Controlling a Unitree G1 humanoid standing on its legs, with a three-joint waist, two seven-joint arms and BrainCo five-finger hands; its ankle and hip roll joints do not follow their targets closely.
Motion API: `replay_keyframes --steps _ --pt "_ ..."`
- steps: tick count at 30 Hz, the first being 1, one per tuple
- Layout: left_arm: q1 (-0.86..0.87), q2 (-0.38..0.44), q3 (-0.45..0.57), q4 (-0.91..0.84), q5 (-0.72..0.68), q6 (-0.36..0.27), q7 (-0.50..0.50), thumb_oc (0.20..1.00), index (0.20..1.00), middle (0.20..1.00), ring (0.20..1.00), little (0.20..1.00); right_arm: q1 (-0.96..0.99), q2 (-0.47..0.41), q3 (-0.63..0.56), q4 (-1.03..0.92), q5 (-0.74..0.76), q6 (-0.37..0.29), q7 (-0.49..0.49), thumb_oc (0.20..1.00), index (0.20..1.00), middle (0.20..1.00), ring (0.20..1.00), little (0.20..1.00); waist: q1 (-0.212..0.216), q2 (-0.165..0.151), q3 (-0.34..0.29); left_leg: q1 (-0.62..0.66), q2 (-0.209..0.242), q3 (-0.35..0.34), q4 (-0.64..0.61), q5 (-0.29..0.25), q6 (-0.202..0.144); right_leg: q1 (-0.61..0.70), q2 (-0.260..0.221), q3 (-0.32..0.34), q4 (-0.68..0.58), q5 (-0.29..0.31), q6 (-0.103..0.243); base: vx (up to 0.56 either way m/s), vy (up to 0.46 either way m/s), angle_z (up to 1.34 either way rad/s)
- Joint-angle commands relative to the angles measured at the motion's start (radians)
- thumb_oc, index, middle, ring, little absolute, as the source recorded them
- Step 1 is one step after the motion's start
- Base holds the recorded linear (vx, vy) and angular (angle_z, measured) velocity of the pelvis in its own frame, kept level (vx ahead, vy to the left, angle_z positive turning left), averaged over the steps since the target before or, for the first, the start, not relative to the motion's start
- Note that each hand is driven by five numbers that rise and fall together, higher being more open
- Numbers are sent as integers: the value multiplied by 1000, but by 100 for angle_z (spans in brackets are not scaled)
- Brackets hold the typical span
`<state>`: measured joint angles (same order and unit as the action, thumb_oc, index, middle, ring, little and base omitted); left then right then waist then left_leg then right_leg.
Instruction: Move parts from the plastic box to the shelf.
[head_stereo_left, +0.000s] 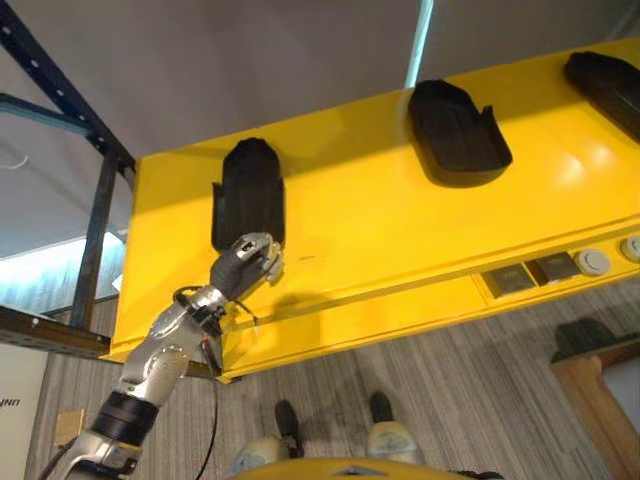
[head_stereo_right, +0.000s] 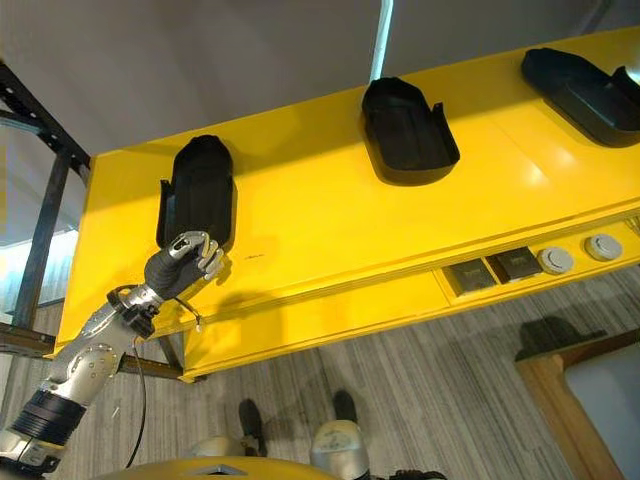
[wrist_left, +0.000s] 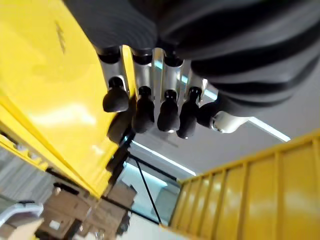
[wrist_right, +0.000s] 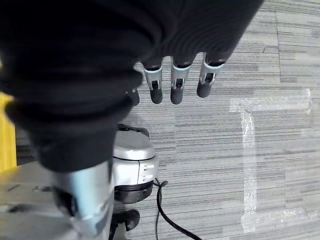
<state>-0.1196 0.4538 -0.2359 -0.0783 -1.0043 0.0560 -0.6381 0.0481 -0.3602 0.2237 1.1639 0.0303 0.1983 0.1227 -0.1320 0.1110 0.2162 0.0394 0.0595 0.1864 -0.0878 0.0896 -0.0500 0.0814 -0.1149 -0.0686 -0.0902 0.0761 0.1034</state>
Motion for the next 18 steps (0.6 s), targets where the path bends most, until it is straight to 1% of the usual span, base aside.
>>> replay_keyframes --steps 1,2,3,5,6,7,8,9,10,11,12,13,14,15,16,17,18 --pt "-60 -10 -38 23 -53 92 -233 200 200 200 200 200 -44 19 -4 105 -37 -7 14 1000 1000 1000 1000 1000 17 -12 -49 50 15 5 1 -24 -19 -25 -13 -28 5 28 2 -155 -59 8" --pt "-46 -10 -62 35 -91 101 -278 200 200 200 200 200 -59 25 4 110 -37 -6 14 1000 1000 1000 1000 1000 24 -16 -57 55 18 6 1 -25 -18 -19 -13 -34 6 27 2 -177 -46 7" --pt "-23 -22 -85 50 -138 127 -332 200 200 200 200 200 -78 27 17 113 -32 0 15 1000 1000 1000 1000 1000 35 -20 -67 61 20 5 3 -23 -17 -9 -12 -42 9 25 -1 -163 -35 8" --pt "-8 -41 -113 64 -139 169 -383 200 200 200 200 200 -102 28 31 117 -40 0 14 1000 1000 1000 1000 1000 47 -23 -78 66 23 2 9 -24 -14 2 -11 -52 13 21 -6 -159 -25 16" --pt "-1 -41 -134 66 -136 190 -395 200 200 200 200 200 -122 29 35 121 -49 -1 16 1000 1000 1000 1000 1000 58 -25 -81 68 25 -6 15 -24 -13 9 -12 -62 18 18 -8 -130 -28 20" --pt "5 -45 -145 76 -129 196 -406 200 200 200 200 200 -135 29 39 123 -42 5 15 1000 1000 1000 1000 1000 64 -26 -81 70 25 -10 18 -25 -11 14 -12 -66 21 16 -10 -138 -27 15" --pt "24 -59 -175 108 -114 220 -417 200 200 200 200 200 -168 30 50 125 -14 9 2 1000 1000 1000 1000 1000 79 -29 -83 77 24 -20 23 -29 -8 27 -12 -77 28 8 -14 -102 -14 17" --pt "30 -60 -183 120 -108 220 -423 200 200 200 200 200 -179 31 51 127 -5 15 0 1000 1000 1000 1000 1000 83 -30 -84 79 24 -23 23 -30 -7 30 -12 -79 31 6 -14 -143 -6 31" --pt "55 -70 -198 169 -88 246 -401 200 200 200 200 200 -210 31 51 128 20 25 -5 1000 1000 1000 1000 1000 98 -32 -88 84 23 -33 25 -33 -5 37 -12 -87 39 -2 -15 -115 0 36" --pt "81 -80 -202 225 -64 259 -373 507 507 507 507 507 -229 31 48 128 23 34 0 1000 1000 1000 1000 1000 110 -34 -91 91 22 -43 23 -35 -3 45 -10 -93 41 -6 -16 -141 6 31" --pt "103 -81 -204 280 -49 251 -356 1000 1000 1000 1000 1000 -238 31 48 128 13 37 10 1000 1000 1000 1000 1000 117 -36 -92 94 21 -47 22 -36 -3 48 -10 -96 42 -8 -16 -96 6 16" --pt "116 -85 -202 316 -21 243 -375 1000 1000 1000 1000 1000 -242 32 48 128 10 40 12 1000 1000 1000 1000 1000 121 -38 -92 96 21 -48 21 -37 -3 50 -10 -98 42 -9 -16 -81 9 24" --pt "140 -95 -194 384 13 247 -374 1000 1000 1000 1000 1000 -247 35 51 128 5 43 16 1000 1000 1000 1000 1000 129 -40 -93 98 21 -51 19 -37 -3 54 -10 -104 39 -9 -16 -97 10 32" --pt "177 -112 -179 488 82 238 -377 1000 1000 1000 1000 1000 -251 39 57 127 -9 49 25 1000 1000 1000 1000 1000 142 -44 -94 99 20 -56 16 -37 -4 59 -12 -112 33 -7 -15 -124 12 30" --pt "198 -125 -165 562 110 238 -365 1000 1000 1000 1000 1000 -252 41 60 129 -19 52 32 1000 1000 1000 1000 1000 149 -47 -95 100 20 -59 13 -37 -5 63 -13 -117 26 -4 -13 -125 7 16" --pt "216 -139 -148 636 134 222 -374 1000 1000 1000 1000 1000 -252 46 64 129 -18 55 35 1000 1000 1000 1000 1000 156 -50 -96 99 20 -60 11 -36 -5 64 -14 -122 23 -2 -12 -117 -5 27" --pt "236 -158 -115 718 133 225 -322 1000 1000 1000 1000 1000 -253 51 70 125 -16 68 45 1000 1000 1000 1000 1000 164 -54 -97 96 20 -63 7 -35 -5 64 -16 -129 19 -1 -9 -117 -23 37"
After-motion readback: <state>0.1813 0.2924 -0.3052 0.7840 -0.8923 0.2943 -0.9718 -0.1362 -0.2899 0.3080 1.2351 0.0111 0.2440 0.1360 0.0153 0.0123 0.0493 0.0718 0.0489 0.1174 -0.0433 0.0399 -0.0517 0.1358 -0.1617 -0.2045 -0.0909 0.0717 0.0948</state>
